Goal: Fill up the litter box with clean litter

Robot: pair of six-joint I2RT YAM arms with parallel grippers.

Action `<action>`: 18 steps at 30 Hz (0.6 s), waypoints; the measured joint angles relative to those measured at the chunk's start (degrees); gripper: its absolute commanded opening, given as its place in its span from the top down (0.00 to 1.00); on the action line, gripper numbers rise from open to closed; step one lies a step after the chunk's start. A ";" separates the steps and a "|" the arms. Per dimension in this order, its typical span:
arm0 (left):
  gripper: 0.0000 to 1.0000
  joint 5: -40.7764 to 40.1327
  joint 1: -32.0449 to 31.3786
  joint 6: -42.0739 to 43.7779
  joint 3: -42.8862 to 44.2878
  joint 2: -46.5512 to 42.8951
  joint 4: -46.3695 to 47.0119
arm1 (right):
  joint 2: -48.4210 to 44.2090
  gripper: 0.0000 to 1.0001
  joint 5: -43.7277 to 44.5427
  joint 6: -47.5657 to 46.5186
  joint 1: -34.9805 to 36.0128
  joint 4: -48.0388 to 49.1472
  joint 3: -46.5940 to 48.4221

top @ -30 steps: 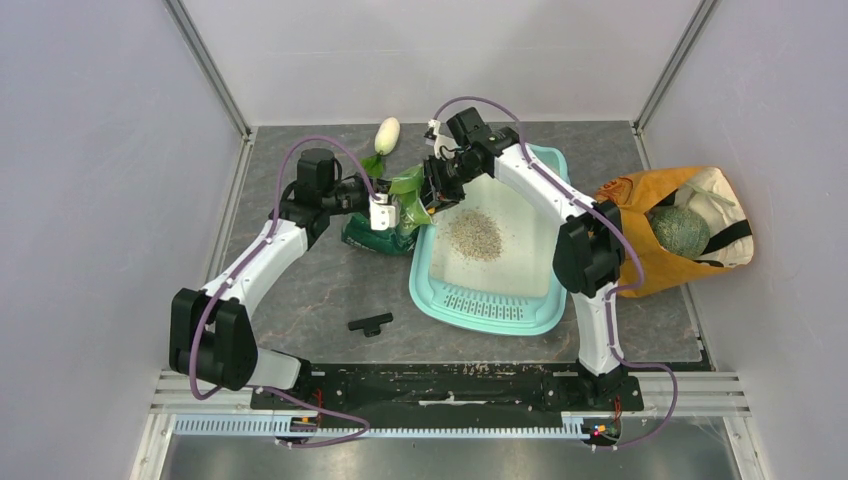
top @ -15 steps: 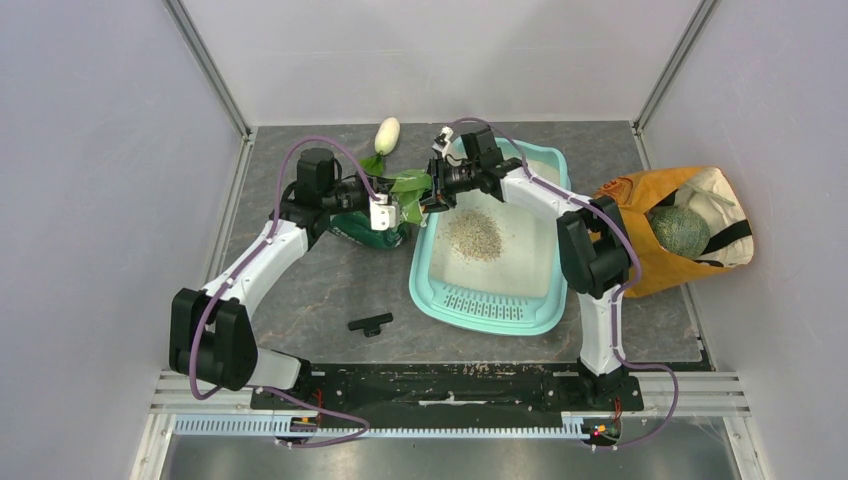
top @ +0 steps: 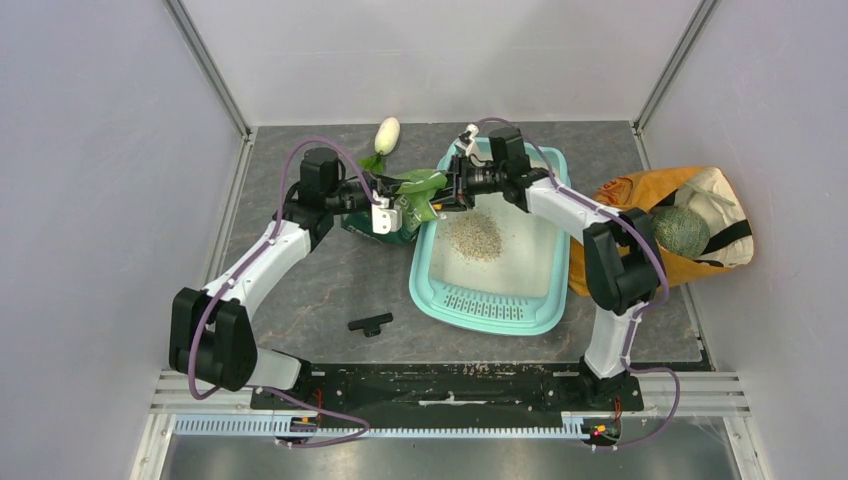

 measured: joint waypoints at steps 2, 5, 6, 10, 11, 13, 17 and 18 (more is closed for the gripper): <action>0.98 0.31 -0.37 -0.22 0.00 0.00 0.11 | -2.29 1.00 -0.22 0.02 -1.11 0.20 -2.38; 0.98 0.48 -0.42 -0.94 0.00 0.02 0.26 | -5.01 1.00 -0.72 0.20 -2.38 1.20 -5.64; 0.98 0.48 -0.42 -1.22 0.00 0.02 0.37 | -5.75 1.00 -0.74 0.24 -2.71 1.27 -5.97; 0.98 0.31 -0.42 -1.73 0.00 0.02 0.37 | -9.07 1.00 -1.88 0.74 -4.87 2.14 -9.38; 0.98 0.24 -0.42 -1.90 0.00 0.02 0.37 | -9.86 1.00 -2.19 0.90 -5.42 2.16 -10.05; 0.98 0.04 -0.42 -2.08 0.00 0.02 0.37 | -11.32 1.00 -2.73 1.01 -6.47 2.19 -11.21; 0.98 -0.13 -0.42 -2.16 0.02 0.11 0.59 | -14.19 1.00 -4.07 1.09 -8.59 2.21 -13.57; 0.98 -0.20 -0.42 -2.23 0.02 0.13 0.63 | -14.95 1.00 -4.35 1.07 -9.09 2.14 -14.23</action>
